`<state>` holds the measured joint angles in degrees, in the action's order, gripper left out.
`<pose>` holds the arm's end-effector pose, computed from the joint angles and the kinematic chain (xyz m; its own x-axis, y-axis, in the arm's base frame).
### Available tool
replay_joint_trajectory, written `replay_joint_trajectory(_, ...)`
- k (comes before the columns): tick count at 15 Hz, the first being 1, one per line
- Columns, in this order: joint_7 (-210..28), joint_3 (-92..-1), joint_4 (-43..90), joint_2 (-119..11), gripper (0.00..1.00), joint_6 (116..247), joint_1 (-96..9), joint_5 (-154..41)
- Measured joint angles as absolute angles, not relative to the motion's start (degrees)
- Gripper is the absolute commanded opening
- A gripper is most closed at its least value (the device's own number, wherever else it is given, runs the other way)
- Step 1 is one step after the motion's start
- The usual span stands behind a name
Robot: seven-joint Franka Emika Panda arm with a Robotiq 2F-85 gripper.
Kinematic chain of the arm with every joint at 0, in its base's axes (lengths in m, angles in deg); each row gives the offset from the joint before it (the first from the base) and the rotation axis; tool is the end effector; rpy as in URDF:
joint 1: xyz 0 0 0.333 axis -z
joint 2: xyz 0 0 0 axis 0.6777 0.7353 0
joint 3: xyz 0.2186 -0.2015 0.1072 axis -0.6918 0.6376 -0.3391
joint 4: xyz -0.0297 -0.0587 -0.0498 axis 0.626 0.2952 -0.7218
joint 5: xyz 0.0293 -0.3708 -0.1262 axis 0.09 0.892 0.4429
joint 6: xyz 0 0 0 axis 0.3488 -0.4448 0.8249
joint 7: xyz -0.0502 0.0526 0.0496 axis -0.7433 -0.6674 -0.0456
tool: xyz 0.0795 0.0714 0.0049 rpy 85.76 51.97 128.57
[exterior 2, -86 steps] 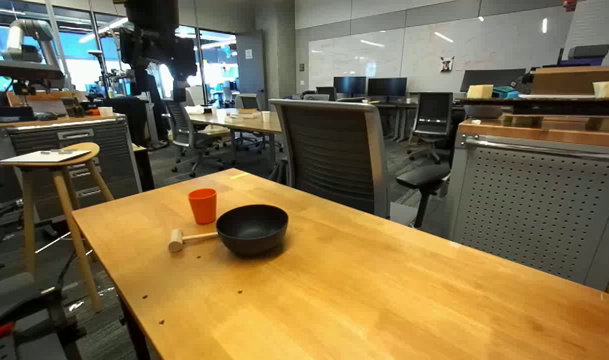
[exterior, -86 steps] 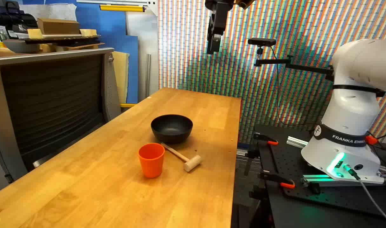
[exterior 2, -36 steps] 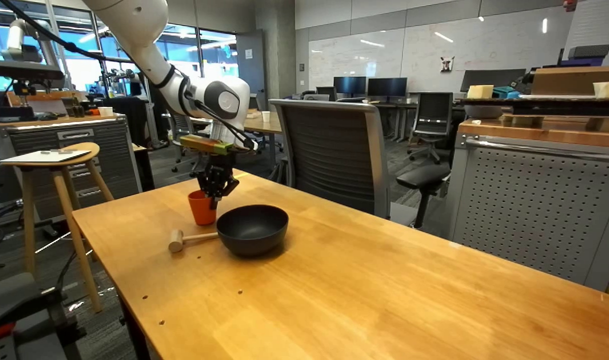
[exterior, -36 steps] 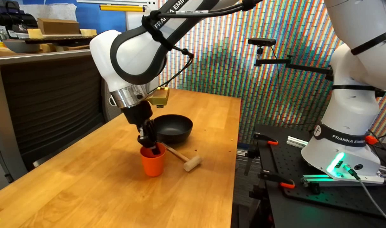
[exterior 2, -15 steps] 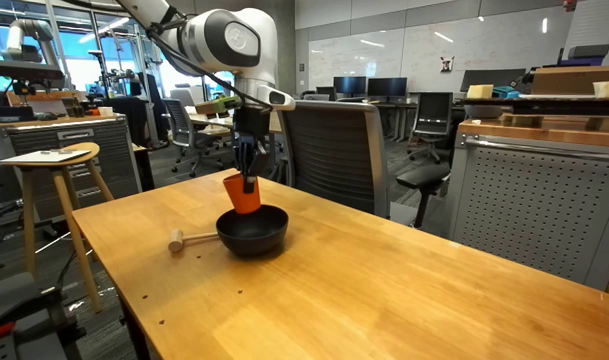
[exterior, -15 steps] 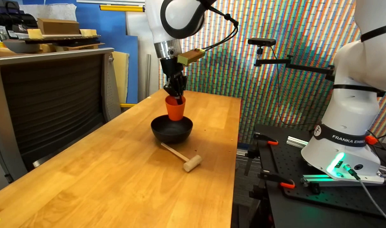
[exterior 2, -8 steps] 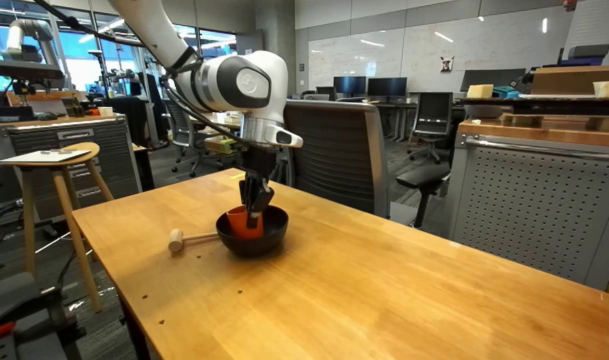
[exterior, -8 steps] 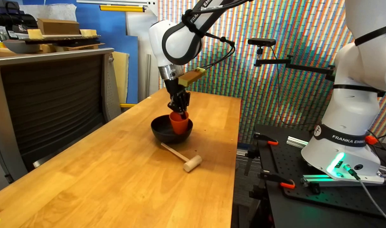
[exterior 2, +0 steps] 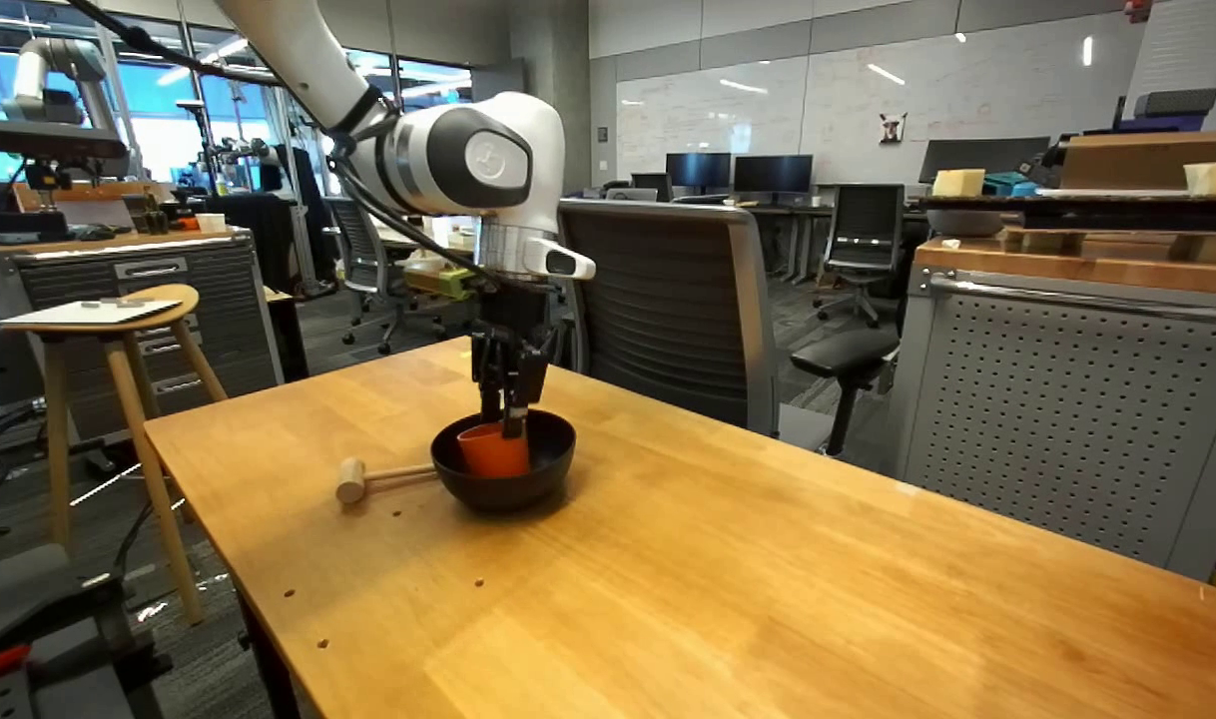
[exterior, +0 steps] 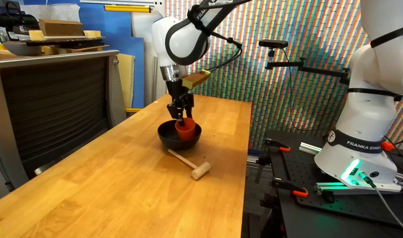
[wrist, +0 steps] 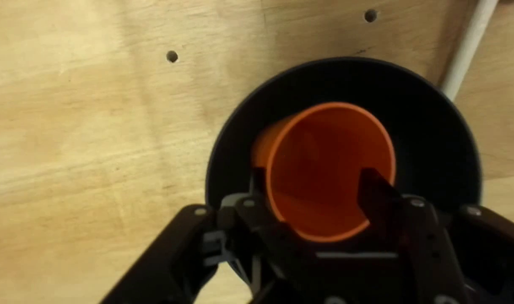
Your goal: Put the cup in the bowl
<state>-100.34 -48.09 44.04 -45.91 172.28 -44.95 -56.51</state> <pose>0.5892 0.0013 0.2372 0.9590 -0.2076 -0.1927 -0.1916 -0.9765 0.0983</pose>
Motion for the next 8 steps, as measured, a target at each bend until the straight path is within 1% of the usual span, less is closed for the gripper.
replay_joint_trajectory(1,-100.1,-48.5,44.2,-47.8,0.98,172.3,-45.5,-55.9)
replay_joint_trajectory(2,-99.8,-48.9,44.5,-50.2,1.0,172.3,-46.3,-55.1)
replay_joint_trajectory(8,-99.2,-51.6,47.8,-66.4,1.0,172.1,-48.8,-50.1)
